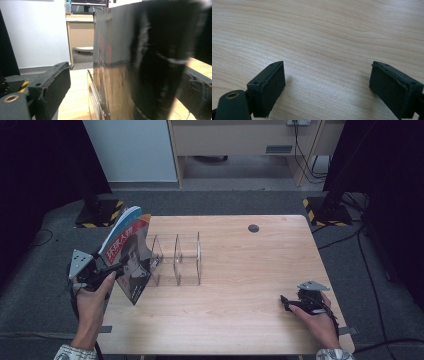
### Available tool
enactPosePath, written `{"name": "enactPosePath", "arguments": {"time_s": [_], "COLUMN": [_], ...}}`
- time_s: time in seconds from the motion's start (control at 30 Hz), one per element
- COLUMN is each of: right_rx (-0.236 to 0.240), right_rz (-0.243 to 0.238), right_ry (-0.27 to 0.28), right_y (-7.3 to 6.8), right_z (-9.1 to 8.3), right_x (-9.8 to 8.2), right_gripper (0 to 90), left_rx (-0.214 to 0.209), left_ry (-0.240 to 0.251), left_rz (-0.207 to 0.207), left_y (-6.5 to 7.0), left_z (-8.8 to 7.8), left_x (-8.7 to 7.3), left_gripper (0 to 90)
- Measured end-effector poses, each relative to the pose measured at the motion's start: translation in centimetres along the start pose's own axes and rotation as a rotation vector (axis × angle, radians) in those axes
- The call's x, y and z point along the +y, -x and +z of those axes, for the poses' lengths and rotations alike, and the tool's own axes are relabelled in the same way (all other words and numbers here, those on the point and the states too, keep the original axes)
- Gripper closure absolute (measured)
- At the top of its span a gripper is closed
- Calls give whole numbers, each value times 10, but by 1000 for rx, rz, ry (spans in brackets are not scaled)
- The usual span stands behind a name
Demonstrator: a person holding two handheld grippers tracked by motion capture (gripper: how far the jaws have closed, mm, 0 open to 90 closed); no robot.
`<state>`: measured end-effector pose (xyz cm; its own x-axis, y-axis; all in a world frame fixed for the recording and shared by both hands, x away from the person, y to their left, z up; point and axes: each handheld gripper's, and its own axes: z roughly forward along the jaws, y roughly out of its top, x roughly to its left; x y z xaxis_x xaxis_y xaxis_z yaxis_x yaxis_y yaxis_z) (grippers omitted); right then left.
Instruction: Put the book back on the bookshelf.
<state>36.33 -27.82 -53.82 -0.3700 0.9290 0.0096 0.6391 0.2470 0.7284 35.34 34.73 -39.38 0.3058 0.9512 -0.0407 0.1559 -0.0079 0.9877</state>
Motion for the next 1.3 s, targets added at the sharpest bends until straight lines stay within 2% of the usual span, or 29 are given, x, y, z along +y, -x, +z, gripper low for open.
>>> {"name": "enactPosePath", "arguments": {"time_s": [0.47, 0.7, 1.3], "right_rx": [1, 2, 3], "right_rz": [-2, -4, -5], "right_ry": [-2, -3, -4], "right_y": [0, 0, 0], "right_z": [0, 0, 0], "right_x": [0, 0, 0], "right_gripper": [132, 131, 129], "left_rx": [-24, -22, -43], "left_ry": [-8, 4, -4], "left_rz": [16, 19, 49], "left_y": [6, 6, 10], "left_z": [-8, -12, -39], "left_x": [0, 4, 3], "left_gripper": [51, 50, 50]}}
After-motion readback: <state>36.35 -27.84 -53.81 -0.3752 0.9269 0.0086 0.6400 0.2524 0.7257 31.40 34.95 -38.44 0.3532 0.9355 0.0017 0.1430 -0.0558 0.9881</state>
